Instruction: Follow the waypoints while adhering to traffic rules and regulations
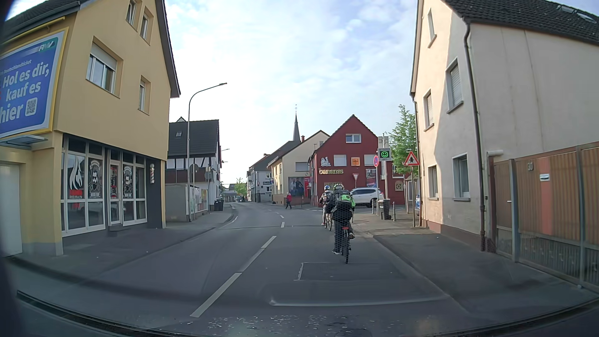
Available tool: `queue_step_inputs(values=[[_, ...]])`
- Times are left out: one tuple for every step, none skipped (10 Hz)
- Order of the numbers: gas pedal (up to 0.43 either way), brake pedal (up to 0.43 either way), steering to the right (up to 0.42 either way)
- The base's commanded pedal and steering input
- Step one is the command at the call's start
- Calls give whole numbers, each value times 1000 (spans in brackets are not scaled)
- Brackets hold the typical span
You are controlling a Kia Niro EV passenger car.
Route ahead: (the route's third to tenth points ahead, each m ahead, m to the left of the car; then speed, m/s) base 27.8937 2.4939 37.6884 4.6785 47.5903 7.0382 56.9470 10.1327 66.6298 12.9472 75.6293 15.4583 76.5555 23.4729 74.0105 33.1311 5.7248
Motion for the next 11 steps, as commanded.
queue_step_inputs(values=[[39,0,-21],[39,0,-21],[39,0,-21],[39,0,-21],[39,0,-21],[39,0,-21],[39,0,-20],[39,0,-20],[28,0,-19],[20,0,-19],[20,0,-19]])
